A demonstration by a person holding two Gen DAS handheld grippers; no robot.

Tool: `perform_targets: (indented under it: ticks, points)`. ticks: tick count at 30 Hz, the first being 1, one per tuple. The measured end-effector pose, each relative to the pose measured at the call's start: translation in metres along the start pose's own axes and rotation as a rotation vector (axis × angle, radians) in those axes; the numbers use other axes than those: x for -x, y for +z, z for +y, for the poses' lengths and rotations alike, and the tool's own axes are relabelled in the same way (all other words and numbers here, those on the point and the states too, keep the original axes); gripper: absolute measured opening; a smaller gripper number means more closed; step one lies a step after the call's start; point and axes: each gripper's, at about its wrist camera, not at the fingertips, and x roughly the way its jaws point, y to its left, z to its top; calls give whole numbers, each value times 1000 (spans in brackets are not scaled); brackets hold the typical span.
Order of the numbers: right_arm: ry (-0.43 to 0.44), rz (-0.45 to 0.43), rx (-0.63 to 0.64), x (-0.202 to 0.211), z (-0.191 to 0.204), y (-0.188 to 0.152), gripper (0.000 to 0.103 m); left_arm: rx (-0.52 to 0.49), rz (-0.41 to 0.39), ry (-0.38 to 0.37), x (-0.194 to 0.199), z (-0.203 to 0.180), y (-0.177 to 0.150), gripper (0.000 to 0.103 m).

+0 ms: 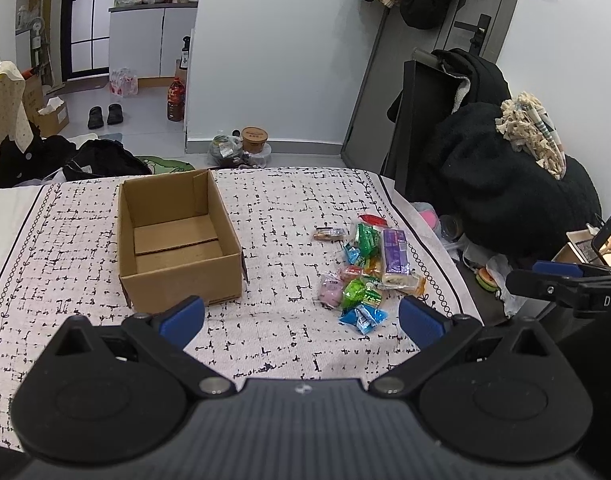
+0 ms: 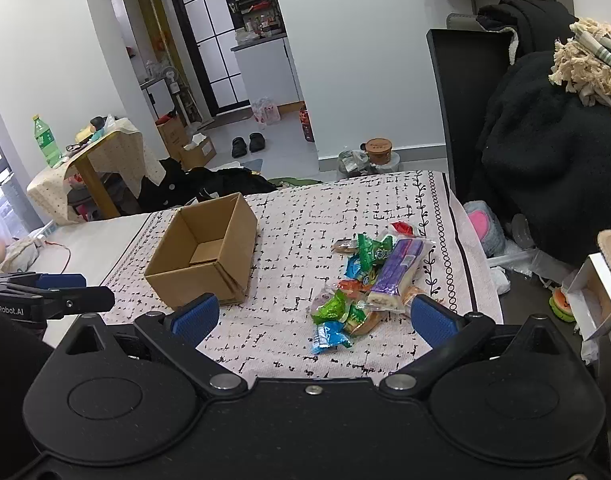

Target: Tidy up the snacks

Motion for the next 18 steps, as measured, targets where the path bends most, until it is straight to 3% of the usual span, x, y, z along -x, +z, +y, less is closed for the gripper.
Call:
perform_targets:
  ticks: [18]
  points:
    - [5,15,-4,-27,-18,3,103,17,14,2,-33,2,10,103]
